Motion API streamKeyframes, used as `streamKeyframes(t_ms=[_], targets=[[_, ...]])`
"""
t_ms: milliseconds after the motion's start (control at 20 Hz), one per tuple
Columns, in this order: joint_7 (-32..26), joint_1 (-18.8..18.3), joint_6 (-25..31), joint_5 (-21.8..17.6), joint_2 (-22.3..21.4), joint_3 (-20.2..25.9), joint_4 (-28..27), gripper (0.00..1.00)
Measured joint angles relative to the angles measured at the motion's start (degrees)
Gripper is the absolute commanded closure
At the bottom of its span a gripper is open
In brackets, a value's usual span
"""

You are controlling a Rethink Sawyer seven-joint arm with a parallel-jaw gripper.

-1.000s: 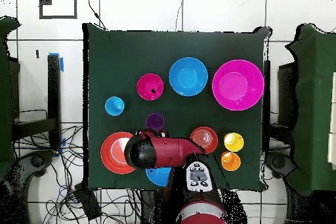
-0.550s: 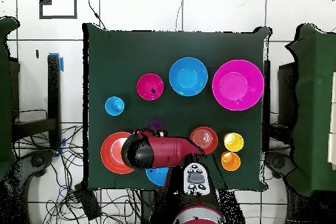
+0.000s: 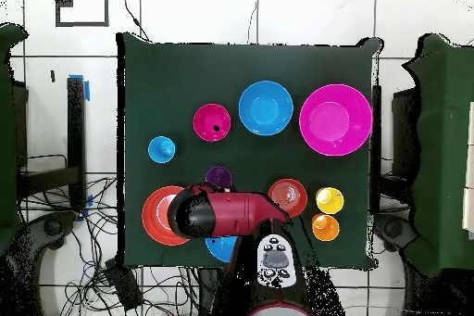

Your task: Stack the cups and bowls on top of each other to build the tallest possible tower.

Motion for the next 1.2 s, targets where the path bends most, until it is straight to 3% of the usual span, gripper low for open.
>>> streamKeyframes(t_ms=[1200], targets=[[0.0,0.19,2.19,-0.02,-1.83,-1.31,-1.7,0.0]])
